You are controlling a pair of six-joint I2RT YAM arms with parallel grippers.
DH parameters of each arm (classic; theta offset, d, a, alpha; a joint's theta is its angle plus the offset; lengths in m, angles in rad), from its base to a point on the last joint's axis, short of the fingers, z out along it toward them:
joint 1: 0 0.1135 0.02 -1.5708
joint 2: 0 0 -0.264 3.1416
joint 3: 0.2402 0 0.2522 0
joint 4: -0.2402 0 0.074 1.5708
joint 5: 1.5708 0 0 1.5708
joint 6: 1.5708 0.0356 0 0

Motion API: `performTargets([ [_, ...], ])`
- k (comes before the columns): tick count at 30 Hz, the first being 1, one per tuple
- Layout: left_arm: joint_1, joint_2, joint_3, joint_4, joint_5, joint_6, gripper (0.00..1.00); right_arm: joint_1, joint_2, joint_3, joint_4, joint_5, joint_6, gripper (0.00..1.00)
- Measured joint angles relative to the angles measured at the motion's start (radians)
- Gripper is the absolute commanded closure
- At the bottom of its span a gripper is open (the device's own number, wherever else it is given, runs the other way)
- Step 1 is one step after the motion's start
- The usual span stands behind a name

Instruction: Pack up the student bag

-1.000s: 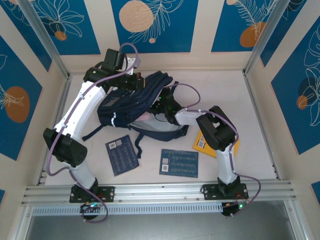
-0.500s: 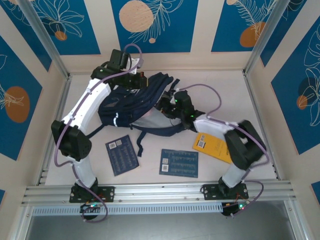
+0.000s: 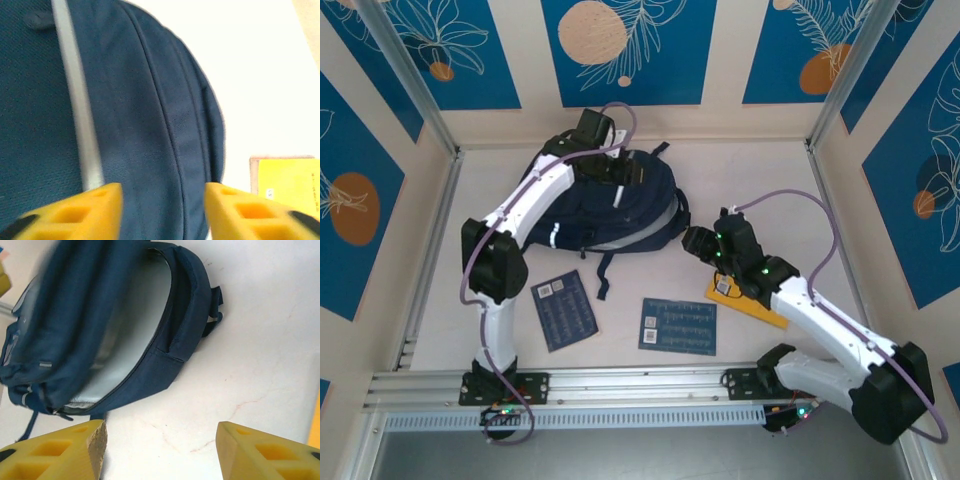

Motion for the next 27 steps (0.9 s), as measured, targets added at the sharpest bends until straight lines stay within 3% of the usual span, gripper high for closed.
performTargets([
  [7, 0.000, -0.244, -0.255, 0.029, -0.051, -0.070, 0.30, 0.108, -0.039, 0.031, -0.088, -0.019, -0.160, 0.42],
  [10, 0.000, -0.430, -0.397, 0.046, -0.111, -0.118, 0.26, 0.183, 0.040, 0.071, -0.089, -0.066, -0.202, 0.42],
  [14, 0.006, -0.705, -0.656, 0.082, -0.196, -0.218, 0.08, 0.285, 0.206, 0.156, -0.078, -0.148, -0.225, 0.41],
  [20, 0.071, -0.962, -1.036, 0.061, -0.266, -0.385, 0.08, 0.367, 0.482, 0.275, -0.019, -0.296, -0.203, 0.40],
  [27, 0.106, -1.180, -1.350, 0.054, -0.275, -0.524, 0.14, 0.372, 0.705, 0.405, 0.025, -0.420, -0.139, 0.47],
])
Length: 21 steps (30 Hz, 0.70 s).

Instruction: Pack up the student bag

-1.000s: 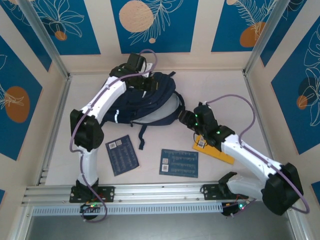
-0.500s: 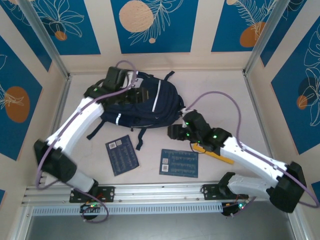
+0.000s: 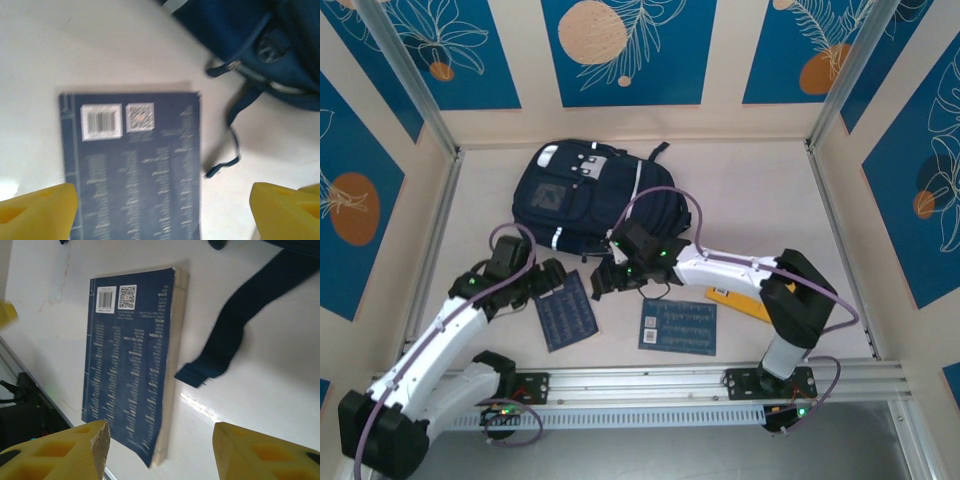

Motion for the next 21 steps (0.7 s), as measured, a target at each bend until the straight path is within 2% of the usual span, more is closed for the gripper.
performTargets([
  [7, 0.000, -0.135, -0.187, 0.024, -0.010, -0.085, 0.25, 0.005, 0.170, 0.068, 0.051, -0.116, 0.072, 0.53],
  [13, 0.001, -0.139, -0.266, 0.081, -0.009, -0.093, 0.36, 0.016, 0.234, 0.118, 0.040, -0.143, 0.085, 0.54],
  [21, 0.002, -0.145, -0.337, 0.133, -0.009, -0.088, 0.39, 0.029, 0.301, 0.181, 0.016, -0.130, 0.095, 0.53],
])
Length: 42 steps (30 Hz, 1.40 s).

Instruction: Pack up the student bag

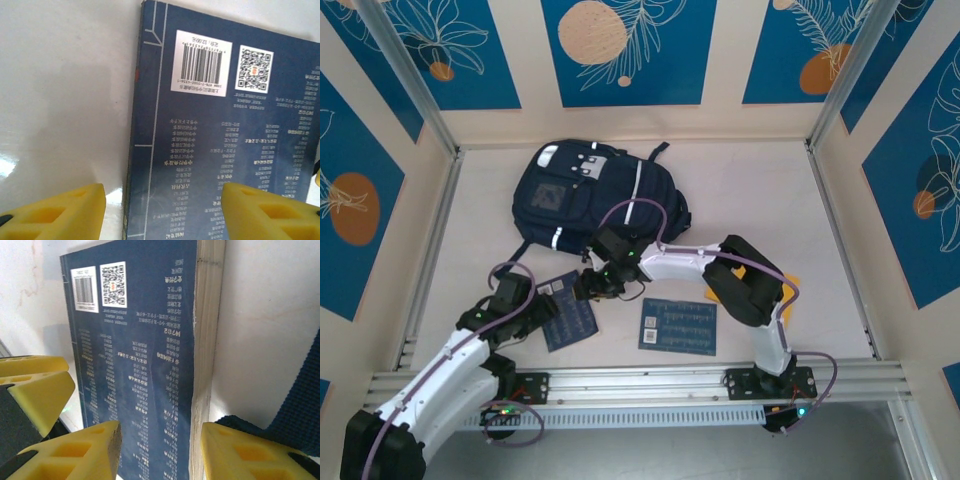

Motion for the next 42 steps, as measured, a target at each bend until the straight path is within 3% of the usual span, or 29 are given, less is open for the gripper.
performTargets([
  [14, 0.019, 0.046, -0.040, 0.064, 0.032, 0.031, 0.48, 0.021, 0.060, 0.065, -0.071, 0.029, -0.031, 0.51],
  [23, 0.031, 0.074, -0.039, 0.067, 0.048, 0.062, 0.55, 0.012, 0.092, 0.089, -0.059, -0.089, -0.036, 0.51],
  [35, 0.035, 0.069, -0.039, 0.063, 0.060, 0.107, 0.61, -0.051, 0.058, -0.074, 0.184, -0.337, 0.116, 0.55],
  [42, 0.036, 0.093, -0.030, 0.071, 0.082, 0.133, 0.62, -0.051, 0.059, -0.097, 0.261, -0.409, 0.158, 0.58],
])
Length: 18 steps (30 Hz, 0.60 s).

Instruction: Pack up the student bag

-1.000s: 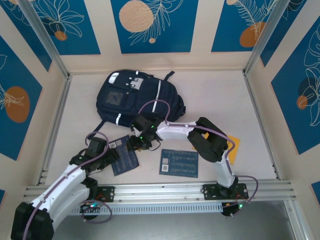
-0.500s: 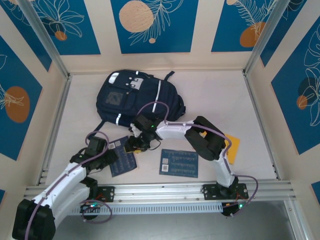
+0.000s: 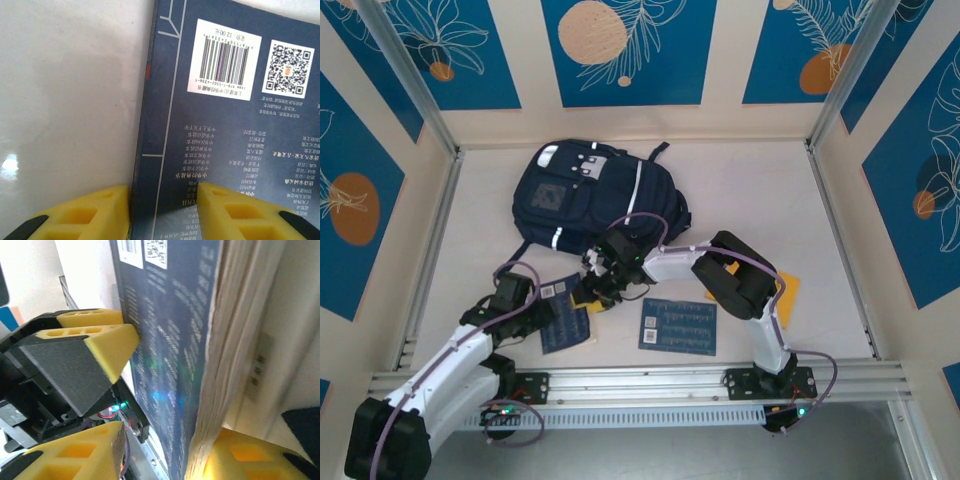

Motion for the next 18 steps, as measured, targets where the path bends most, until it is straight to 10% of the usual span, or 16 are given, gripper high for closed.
performTargets([
  [11, 0.001, 0.031, -0.003, 0.085, 0.121, 0.012, 0.58, 0.000, -0.003, 0.010, -0.093, 0.094, -0.063, 0.90],
  [18, -0.017, -0.001, 0.021, 0.072, 0.260, 0.031, 0.20, -0.027, -0.135, -0.109, -0.103, 0.126, -0.096, 0.92],
])
